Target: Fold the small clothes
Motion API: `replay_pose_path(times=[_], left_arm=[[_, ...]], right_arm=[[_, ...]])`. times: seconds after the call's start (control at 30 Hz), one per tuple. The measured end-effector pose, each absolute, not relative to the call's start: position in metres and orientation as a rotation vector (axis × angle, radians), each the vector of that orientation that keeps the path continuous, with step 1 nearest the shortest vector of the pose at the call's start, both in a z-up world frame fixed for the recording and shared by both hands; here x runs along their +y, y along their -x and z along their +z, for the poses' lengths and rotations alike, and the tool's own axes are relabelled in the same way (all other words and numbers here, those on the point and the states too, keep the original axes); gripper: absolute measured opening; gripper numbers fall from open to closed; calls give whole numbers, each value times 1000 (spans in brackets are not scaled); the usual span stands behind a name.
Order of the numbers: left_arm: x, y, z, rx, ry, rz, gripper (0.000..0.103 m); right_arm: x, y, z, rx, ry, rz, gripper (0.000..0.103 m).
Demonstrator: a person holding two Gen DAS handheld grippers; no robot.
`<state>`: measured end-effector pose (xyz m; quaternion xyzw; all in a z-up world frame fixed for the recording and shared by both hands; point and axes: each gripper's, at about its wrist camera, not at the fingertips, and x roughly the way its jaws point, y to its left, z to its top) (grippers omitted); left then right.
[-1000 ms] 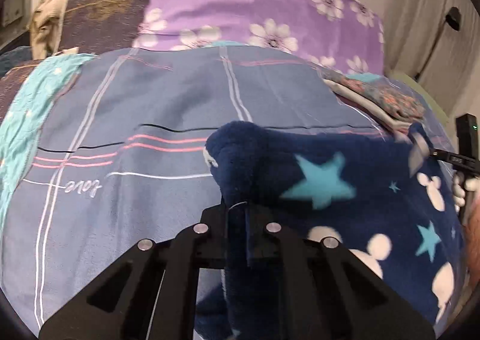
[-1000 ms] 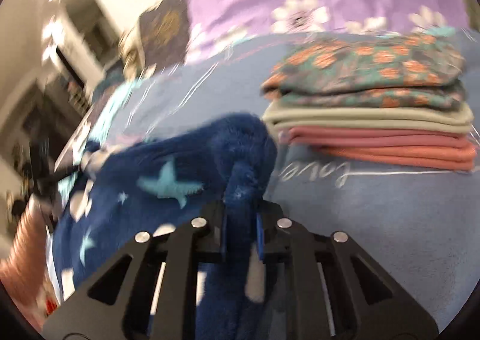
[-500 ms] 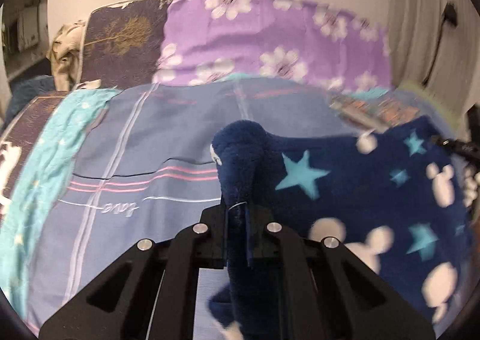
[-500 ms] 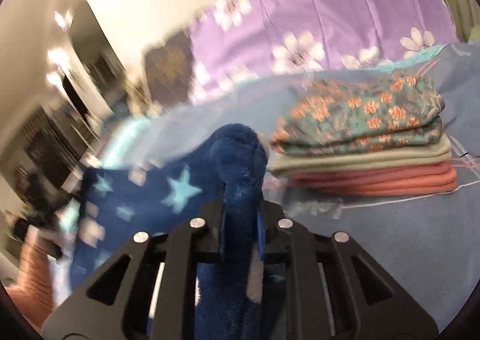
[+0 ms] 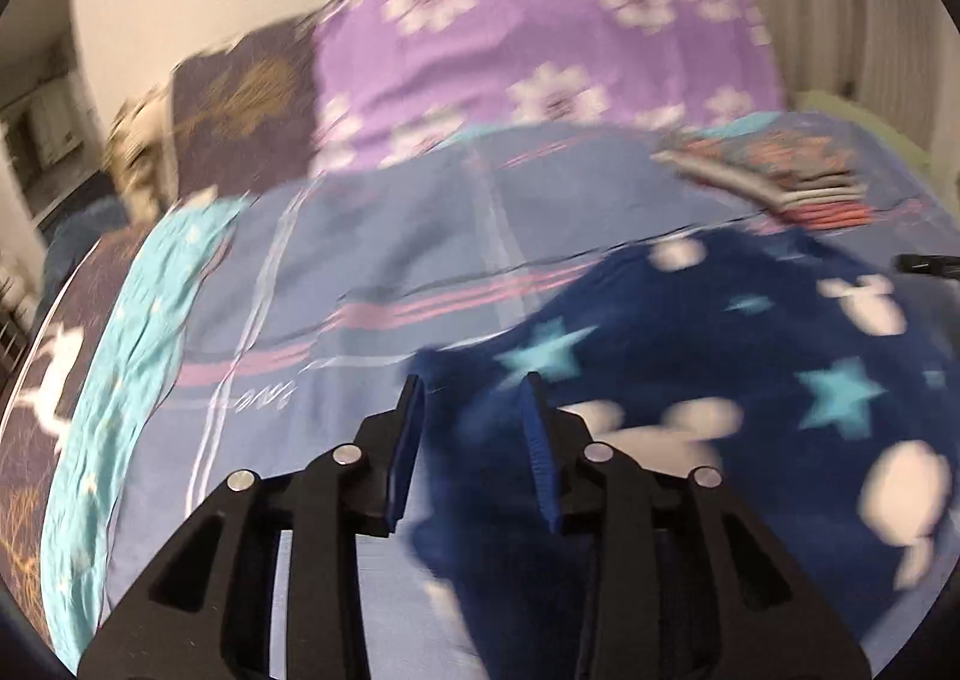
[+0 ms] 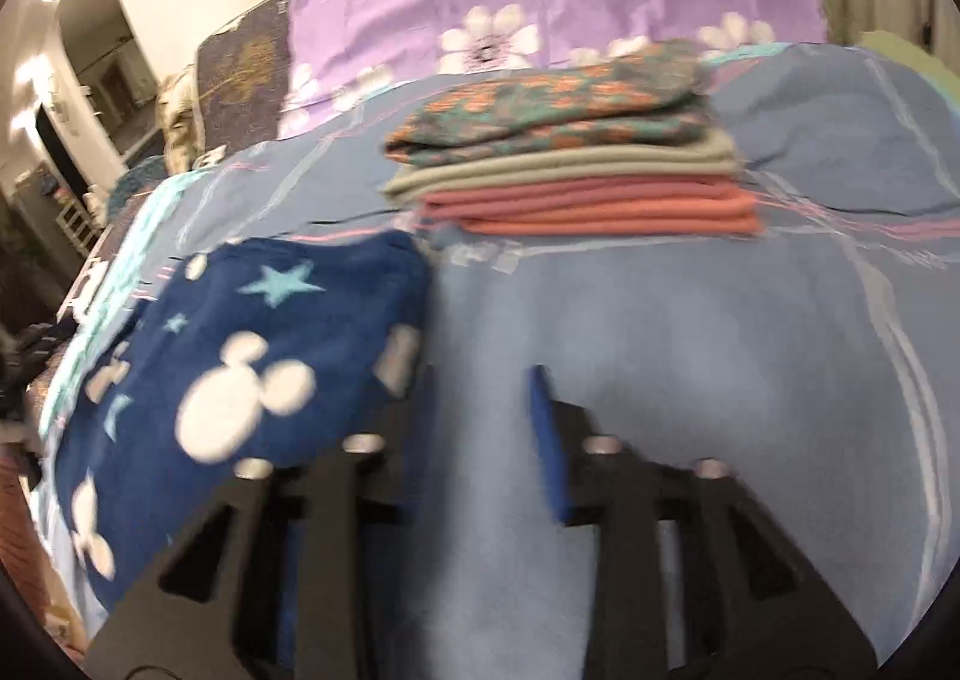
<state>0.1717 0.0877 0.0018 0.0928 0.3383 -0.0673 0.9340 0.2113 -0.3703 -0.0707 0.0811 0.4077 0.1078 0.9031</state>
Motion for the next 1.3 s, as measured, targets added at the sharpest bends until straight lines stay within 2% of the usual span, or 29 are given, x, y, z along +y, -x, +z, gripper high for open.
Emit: replay_pose_path(times=[0.1, 0.2, 0.37, 0.43, 0.47, 0.6, 0.73, 0.77, 0.87, 0.97, 1.1, 1.13, 1.17, 1.27, 1.3], left_arm=[[19, -150, 14, 705, -224, -339, 39], [-62, -130, 8, 763, -309, -543, 41], [-190, -89, -15, 835, -456, -799, 59], [-222, -71, -26, 811, -541, -836, 68], [-237, -65, -32, 787, -593, -826, 68], [-260, -64, -46, 832, -644, -769, 68], [-261, -78, -44, 892, -570, -701, 72], [-261, -82, -42, 904, -547, -687, 72], [-264, -86, -35, 900, -518, -652, 72], [-274, -91, -31, 878, -547, -600, 72], [-275, -110, -39, 917, -546, -549, 72], [-276, -114, -44, 932, -550, -552, 69], [-274, -119, -50, 961, -540, -555, 47], [-261, -126, -55, 1012, -472, -566, 23], [-258, -125, -53, 1012, -460, -580, 19]], right_arm=[[-388, -204, -85, 883, -202, 204, 7], [-383, -197, -99, 943, -190, 255, 8], [-373, -191, -105, 953, -169, 374, 21], [-375, -194, -107, 947, -200, 425, 23], [-372, -196, -107, 948, -202, 441, 24], [-366, -199, -110, 962, -172, 573, 32], [-367, -197, -119, 947, -190, 684, 32], [-368, -196, -121, 942, -205, 704, 31], [-373, -192, -119, 907, -258, 789, 17], [-375, -183, -113, 843, -274, 843, 12], [-368, -182, -114, 848, -239, 810, 12], [-368, -182, -114, 851, -238, 806, 12], [-368, -183, -114, 855, -242, 802, 14], [-372, -187, -117, 879, -259, 762, 30], [-372, -188, -118, 891, -265, 747, 34]])
